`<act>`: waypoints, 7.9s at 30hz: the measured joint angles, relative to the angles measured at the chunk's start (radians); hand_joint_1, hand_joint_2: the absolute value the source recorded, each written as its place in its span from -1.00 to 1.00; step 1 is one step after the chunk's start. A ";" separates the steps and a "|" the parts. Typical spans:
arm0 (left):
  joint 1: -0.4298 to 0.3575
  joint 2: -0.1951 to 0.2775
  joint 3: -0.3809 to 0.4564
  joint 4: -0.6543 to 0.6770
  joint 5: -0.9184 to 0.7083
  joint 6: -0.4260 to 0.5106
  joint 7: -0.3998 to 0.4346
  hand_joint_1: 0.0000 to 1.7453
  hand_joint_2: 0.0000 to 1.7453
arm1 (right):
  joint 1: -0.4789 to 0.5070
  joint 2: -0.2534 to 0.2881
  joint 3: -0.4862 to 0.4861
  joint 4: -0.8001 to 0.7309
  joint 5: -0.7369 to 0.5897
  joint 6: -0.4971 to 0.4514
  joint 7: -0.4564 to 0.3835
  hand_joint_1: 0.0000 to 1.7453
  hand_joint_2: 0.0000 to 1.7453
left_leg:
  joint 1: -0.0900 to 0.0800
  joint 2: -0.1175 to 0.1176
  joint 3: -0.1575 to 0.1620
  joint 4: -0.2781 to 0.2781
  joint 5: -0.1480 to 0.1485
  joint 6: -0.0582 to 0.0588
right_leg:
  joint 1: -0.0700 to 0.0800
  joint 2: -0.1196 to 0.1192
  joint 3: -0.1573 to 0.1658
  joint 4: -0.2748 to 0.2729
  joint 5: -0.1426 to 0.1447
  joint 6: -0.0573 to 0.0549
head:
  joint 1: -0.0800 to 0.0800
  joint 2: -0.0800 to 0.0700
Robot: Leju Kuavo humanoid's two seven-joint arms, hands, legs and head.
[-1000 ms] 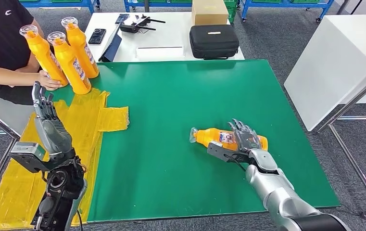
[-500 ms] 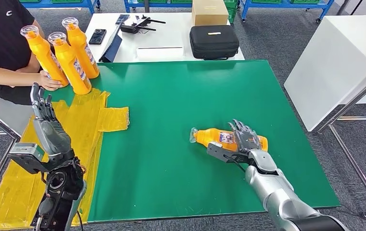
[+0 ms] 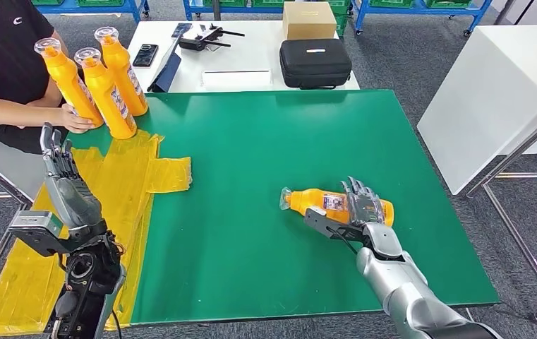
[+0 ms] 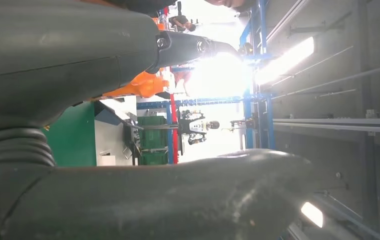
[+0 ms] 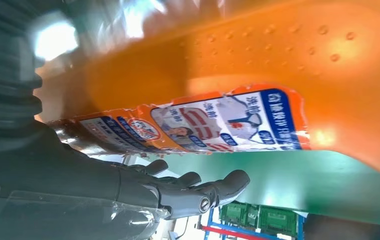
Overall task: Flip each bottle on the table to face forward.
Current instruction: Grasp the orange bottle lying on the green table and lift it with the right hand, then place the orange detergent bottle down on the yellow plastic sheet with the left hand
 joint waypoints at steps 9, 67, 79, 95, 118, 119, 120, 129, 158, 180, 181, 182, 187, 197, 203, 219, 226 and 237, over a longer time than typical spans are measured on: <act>-0.002 -0.007 0.001 0.000 -0.011 -0.012 0.000 -1.00 -1.00 | 0.024 -0.012 0.000 -0.033 -0.003 -0.001 0.010 -1.00 1.00 | -0.003 0.000 0.003 0.000 0.001 0.004 | -0.002 0.000 0.003 0.000 0.000 0.001 | 0.000 0.000; -0.084 -0.074 0.024 0.250 0.236 -0.362 0.225 -1.00 1.00 | 0.024 0.124 -0.106 -0.418 -0.858 0.344 -0.403 1.00 1.00 | -0.003 0.012 -0.036 0.000 0.015 0.000 | -0.004 0.008 -0.029 0.006 0.021 0.003 | 0.000 0.000; -0.102 -0.149 -0.045 0.261 0.245 -0.338 0.227 -1.00 1.00 | -0.206 0.275 0.055 -0.239 -0.797 0.216 -0.333 1.00 1.00 | -0.003 0.010 -0.041 0.000 0.017 -0.001 | -0.004 0.005 -0.034 0.007 0.022 0.002 | 0.000 0.000; -0.126 -0.156 -0.106 0.228 0.233 -0.230 0.191 -1.00 1.00 | -0.237 0.370 0.379 -0.125 -0.992 0.096 -0.192 1.00 1.00 | -0.003 0.007 -0.045 0.000 0.017 -0.001 | -0.003 0.003 -0.038 0.008 0.022 0.002 | 0.000 0.000; -0.122 -0.117 -0.082 0.204 0.258 -0.230 0.181 -1.00 1.00 | -0.216 0.372 0.713 -0.173 -0.905 -0.065 -0.158 1.00 1.00 | -0.003 0.007 -0.047 0.000 0.017 -0.001 | -0.004 0.002 -0.040 0.008 0.021 0.001 | 0.000 0.000; -0.121 -0.117 -0.083 0.202 0.277 -0.253 0.195 -1.00 1.00 | -0.216 0.372 0.721 -0.177 -0.887 -0.070 -0.143 1.00 1.00 | -0.003 0.007 -0.047 0.000 0.017 -0.001 | -0.004 0.002 -0.040 0.008 0.021 0.001 | 0.000 0.000; -0.119 -0.118 -0.085 0.200 0.298 -0.277 0.211 -1.00 1.00 | -0.217 0.372 0.729 -0.180 -0.869 -0.076 -0.127 1.00 1.00 | -0.003 0.007 -0.047 0.000 0.017 -0.001 | -0.004 0.002 -0.040 0.008 0.021 0.001 | 0.000 0.000; -0.120 -0.147 -0.149 0.178 0.455 -0.358 0.319 -1.00 1.00 | -0.230 0.372 0.790 -0.184 -0.905 -0.101 -0.036 1.00 1.00 | -0.003 0.006 -0.047 0.000 0.018 -0.001 | -0.004 0.001 -0.041 0.008 0.022 0.001 | 0.000 0.000; -0.104 -0.173 -0.176 0.199 0.410 -0.254 0.290 1.00 1.00 | -0.234 0.362 0.991 -0.184 -1.092 -0.098 0.056 1.00 1.00 | -0.003 0.007 -0.048 0.000 0.018 -0.001 | -0.004 0.002 -0.043 0.008 0.022 0.001 | 0.000 0.000; -0.061 -0.169 -0.148 0.128 0.280 -0.221 0.230 1.00 1.00 | -0.238 0.368 0.979 -0.113 -1.022 -0.142 -0.025 -1.00 -1.00 | -0.003 0.008 -0.049 0.000 0.018 -0.001 | -0.004 0.003 -0.044 0.008 0.022 0.001 | 0.000 0.000; -0.056 -0.167 -0.142 0.112 0.265 -0.217 0.228 1.00 1.00 | -0.236 0.369 0.970 -0.102 -1.011 -0.146 -0.038 -1.00 -1.00 | -0.003 0.007 -0.049 0.000 0.018 -0.001 | -0.004 0.003 -0.044 0.008 0.022 0.001 | 0.000 0.000; -0.053 -0.165 -0.136 0.100 0.257 -0.214 0.228 1.00 1.00 | -0.234 0.369 0.963 -0.093 -1.003 -0.148 -0.045 -1.00 -1.00 | -0.003 0.007 -0.049 0.000 0.018 -0.001 | -0.004 0.002 -0.044 0.008 0.022 0.001 | 0.000 0.000; -0.050 -0.163 -0.119 0.058 0.208 -0.176 0.202 1.00 1.00 | -0.217 0.368 0.939 -0.062 -0.968 -0.164 -0.052 -1.00 -1.00 | -0.003 0.007 -0.050 0.000 0.018 -0.001 | -0.004 0.001 -0.044 0.009 0.021 0.001 | 0.000 0.000; -0.042 -0.103 0.005 0.024 -0.167 0.182 0.062 1.00 1.00 | -0.065 0.290 0.694 -0.156 -0.719 -0.164 -0.184 -1.00 -1.00 | -0.002 0.006 -0.050 0.000 0.018 -0.001 | -0.003 0.001 -0.044 0.009 0.022 0.001 | 0.000 0.000; -0.090 -0.093 0.198 0.115 -0.980 0.348 0.010 1.00 1.00 | 0.088 0.228 0.528 -0.421 -0.573 -0.105 -0.200 -1.00 -1.00 | -0.002 0.005 -0.050 0.000 0.018 -0.001 | -0.003 0.000 -0.045 0.009 0.021 0.001 | 0.000 0.000; -0.224 -0.032 0.277 0.625 -1.608 0.353 0.416 1.00 1.00 | 0.260 0.141 0.314 -0.770 -0.566 -0.107 -0.246 -1.00 -1.00 | -0.003 0.006 -0.051 0.000 0.019 -0.001 | -0.004 0.001 -0.046 0.009 0.022 0.000 | 0.000 0.000; -0.259 -0.028 0.158 0.868 -1.548 0.356 0.436 1.00 1.00 | 0.279 0.131 0.287 -0.813 -0.569 -0.105 -0.253 -1.00 -1.00 | -0.003 0.006 -0.051 0.000 0.019 -0.001 | -0.004 0.001 -0.046 0.009 0.022 0.000 | 0.000 0.000; -0.311 -0.020 0.113 0.982 -1.506 0.359 0.415 0.50 1.00 | 0.287 0.128 0.279 -0.825 -0.569 -0.100 -0.253 -1.00 -1.00 | -0.003 0.005 -0.051 0.000 0.021 -0.003 | -0.004 0.000 -0.045 0.011 0.022 0.000 | 0.000 0.000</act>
